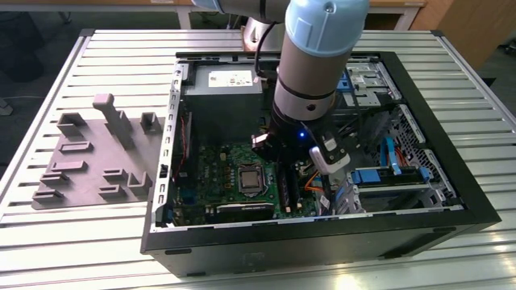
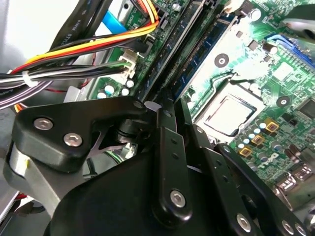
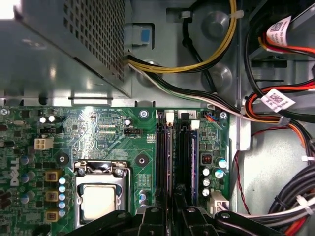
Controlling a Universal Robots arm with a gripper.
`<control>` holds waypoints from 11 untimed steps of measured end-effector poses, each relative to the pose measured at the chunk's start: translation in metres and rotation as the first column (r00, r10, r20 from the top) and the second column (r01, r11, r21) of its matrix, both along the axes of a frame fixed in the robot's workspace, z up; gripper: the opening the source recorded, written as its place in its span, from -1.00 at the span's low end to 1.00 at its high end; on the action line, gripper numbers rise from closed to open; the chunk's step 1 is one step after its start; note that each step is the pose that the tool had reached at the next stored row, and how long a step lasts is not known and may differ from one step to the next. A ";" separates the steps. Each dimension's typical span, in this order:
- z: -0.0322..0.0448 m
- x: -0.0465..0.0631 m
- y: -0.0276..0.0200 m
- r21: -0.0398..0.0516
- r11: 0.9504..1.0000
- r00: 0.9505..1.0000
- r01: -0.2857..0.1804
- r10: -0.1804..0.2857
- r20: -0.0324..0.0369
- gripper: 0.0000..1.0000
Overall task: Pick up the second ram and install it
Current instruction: 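Insert the second ram into the second slot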
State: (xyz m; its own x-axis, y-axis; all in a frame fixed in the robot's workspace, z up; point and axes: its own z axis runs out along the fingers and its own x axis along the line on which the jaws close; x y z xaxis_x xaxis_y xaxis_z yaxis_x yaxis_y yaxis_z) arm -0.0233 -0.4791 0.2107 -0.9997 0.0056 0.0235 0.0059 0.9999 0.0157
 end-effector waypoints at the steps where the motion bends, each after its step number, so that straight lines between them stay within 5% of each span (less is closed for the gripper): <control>1: 0.0024 0.000 0.0000 0.000 1.000 1.000 0.000 0.000 0.000 -0.57; 7: 0.0188 0.000 0.0000 0.000 1.000 1.000 0.000 0.000 0.000 -0.57; 11: 0.0200 0.000 0.0000 0.000 1.000 1.000 0.000 0.000 -0.001 -0.61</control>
State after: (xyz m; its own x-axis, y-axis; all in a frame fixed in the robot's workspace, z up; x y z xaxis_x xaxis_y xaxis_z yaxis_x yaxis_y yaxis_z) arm -0.0233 -0.4791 0.2307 -0.9997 0.0056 0.0241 0.0059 0.9999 0.0159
